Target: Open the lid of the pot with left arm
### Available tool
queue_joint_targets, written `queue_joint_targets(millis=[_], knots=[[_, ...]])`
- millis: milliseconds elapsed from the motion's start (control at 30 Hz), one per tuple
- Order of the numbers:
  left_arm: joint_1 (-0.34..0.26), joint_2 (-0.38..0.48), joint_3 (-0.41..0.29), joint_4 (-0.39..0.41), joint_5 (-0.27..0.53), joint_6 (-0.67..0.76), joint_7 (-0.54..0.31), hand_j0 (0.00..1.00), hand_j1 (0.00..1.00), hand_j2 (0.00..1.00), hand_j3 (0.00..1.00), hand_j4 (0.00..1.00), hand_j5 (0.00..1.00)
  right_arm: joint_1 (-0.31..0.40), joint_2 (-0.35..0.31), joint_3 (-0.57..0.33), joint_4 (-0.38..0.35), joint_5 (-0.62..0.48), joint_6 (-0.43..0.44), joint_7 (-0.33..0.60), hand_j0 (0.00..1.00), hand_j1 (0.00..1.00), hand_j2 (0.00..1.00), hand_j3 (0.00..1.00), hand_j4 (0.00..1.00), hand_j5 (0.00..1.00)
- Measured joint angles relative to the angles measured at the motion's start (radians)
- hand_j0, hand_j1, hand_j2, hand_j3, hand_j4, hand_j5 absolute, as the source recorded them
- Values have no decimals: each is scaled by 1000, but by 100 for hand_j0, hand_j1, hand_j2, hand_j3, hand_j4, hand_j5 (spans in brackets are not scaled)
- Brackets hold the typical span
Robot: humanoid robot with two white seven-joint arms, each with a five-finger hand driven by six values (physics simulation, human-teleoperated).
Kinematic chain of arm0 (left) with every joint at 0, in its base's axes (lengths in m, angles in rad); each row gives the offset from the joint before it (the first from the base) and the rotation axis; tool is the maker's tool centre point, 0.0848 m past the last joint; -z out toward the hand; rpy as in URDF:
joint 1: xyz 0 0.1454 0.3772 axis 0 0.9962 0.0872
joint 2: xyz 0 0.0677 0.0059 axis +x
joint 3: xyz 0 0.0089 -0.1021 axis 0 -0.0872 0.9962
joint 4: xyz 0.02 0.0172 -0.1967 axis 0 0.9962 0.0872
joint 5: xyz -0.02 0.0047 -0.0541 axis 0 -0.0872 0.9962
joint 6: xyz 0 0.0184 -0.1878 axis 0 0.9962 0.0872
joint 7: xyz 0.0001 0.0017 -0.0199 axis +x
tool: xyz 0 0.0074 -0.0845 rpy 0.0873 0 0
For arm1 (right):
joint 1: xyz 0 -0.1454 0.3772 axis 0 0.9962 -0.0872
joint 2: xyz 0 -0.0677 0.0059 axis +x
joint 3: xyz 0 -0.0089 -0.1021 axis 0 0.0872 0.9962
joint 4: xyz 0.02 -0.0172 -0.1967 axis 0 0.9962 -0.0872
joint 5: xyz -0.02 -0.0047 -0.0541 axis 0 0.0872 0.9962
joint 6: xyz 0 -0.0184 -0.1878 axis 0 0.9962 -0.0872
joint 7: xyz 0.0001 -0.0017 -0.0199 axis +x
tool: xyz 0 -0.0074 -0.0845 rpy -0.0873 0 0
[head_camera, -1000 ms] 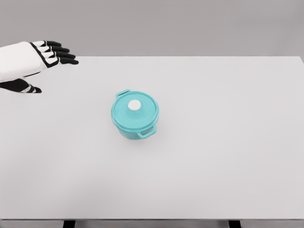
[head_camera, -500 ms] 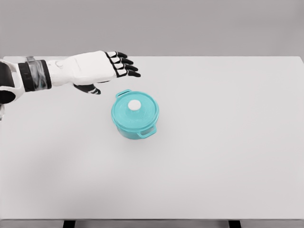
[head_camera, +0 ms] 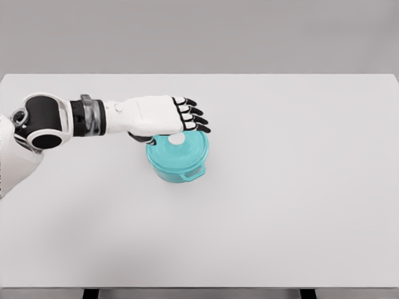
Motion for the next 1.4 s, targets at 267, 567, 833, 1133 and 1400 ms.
queue_joint_targets(millis=[267,567,833,1133,1400], knots=[[2,-1,-20,-3,-20,0,0,100,100,100,100,100,100,0,0,0,0,0,0,0,100,100,100,100,100,100],[2,0,-21,0,-40,0,0,100,100,100,100,100,100,0,0,0,0,0,0,0,100,100,100,100,100,100],[-3,-3,-20,4,-60,0,0,100,100,100,100,100,100,0,0,0,0,0,0,0,100,100,100,100,100,100],[-6,-8,-21,5,-71,0,0,100,100,100,100,100,100,0,0,0,0,0,0,0,100,100,100,100,100,100],[-6,-13,-21,5,-79,0,0,93,93,93,93,93,93,0,0,0,0,0,0,0,100,100,100,100,100,100]])
